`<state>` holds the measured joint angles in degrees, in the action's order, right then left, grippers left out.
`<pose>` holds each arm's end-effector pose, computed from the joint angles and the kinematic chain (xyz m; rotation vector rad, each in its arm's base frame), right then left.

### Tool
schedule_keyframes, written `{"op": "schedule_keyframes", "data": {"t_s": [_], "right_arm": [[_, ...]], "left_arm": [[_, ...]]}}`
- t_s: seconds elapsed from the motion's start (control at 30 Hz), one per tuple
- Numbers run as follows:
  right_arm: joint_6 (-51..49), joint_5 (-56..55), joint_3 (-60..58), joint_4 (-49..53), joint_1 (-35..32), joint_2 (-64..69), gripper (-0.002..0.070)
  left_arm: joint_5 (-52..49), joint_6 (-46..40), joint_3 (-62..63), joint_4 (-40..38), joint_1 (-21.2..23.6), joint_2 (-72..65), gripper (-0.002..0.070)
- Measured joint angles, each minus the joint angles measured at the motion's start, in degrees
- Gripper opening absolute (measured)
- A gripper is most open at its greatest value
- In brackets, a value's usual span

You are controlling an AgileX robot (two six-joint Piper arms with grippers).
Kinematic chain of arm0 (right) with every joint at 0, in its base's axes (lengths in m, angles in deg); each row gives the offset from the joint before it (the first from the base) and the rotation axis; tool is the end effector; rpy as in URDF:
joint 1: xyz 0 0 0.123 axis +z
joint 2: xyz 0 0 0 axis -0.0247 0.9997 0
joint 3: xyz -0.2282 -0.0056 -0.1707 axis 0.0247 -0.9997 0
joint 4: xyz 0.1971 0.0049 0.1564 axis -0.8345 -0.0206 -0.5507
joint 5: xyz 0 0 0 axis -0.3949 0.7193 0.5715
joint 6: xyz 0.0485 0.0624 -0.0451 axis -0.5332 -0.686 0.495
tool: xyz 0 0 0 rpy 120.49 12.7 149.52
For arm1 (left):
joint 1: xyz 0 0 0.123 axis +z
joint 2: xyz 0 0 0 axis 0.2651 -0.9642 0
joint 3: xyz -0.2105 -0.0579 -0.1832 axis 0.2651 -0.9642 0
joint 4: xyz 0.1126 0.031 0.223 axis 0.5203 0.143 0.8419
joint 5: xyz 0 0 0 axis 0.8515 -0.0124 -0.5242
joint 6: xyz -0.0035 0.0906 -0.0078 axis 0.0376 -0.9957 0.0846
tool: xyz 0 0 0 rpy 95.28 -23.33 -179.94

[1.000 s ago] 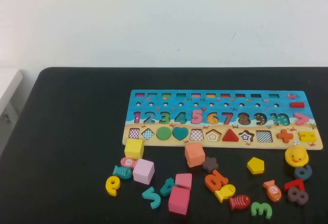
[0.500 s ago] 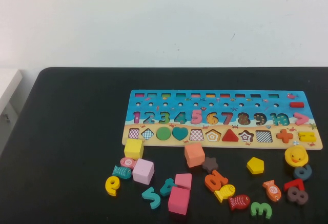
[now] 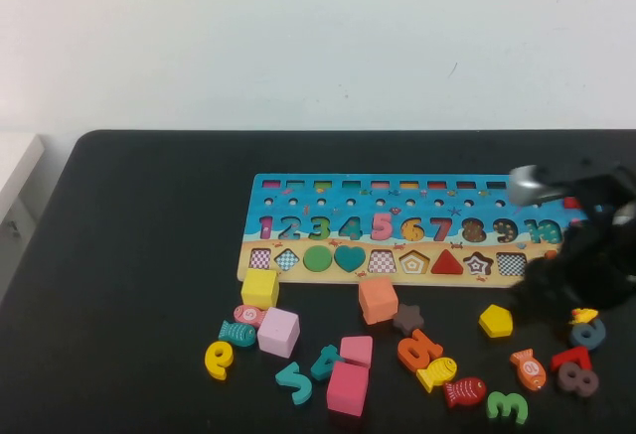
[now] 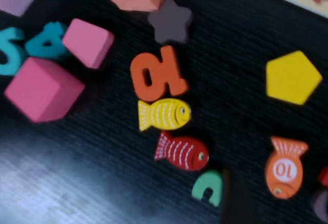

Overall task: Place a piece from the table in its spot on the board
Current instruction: Pick up the "Pentagon"

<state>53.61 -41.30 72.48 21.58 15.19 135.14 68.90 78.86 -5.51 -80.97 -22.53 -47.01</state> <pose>0.2893 0.1078 0.2212 -0.5074 2.6689 0.3852 0.0530 -0.0090 0.1798 0.1046 1.8010 -0.1329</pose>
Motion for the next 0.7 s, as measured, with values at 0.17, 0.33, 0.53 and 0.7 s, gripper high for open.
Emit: {"op": "schedule_keyframes", "data": {"t_s": [0.17,0.33,0.53,0.7], "right_arm": [[-10.1,3.5,7.2,10.6,4.2,8.1,0.0462],[-16.7,3.7,11.5,17.2,5.5,14.1,0.0475],[-19.4,1.9,14.3,18.2,5.5,18.6,0.0476],[-20.1,0.8,15.1,18.3,5.5,22.0,0.0476]], "left_arm": [[0.0,0.0,0.0,0.0,0.0,0.0,-0.0002],[0.0,-0.1,0.0,0.0,0.0,0.0,-0.0002],[0.0,-0.1,0.0,0.0,0.0,0.0,-0.0002],[0.0,-0.1,0.0,0.0,0.0,0.0,-0.0002]]}}
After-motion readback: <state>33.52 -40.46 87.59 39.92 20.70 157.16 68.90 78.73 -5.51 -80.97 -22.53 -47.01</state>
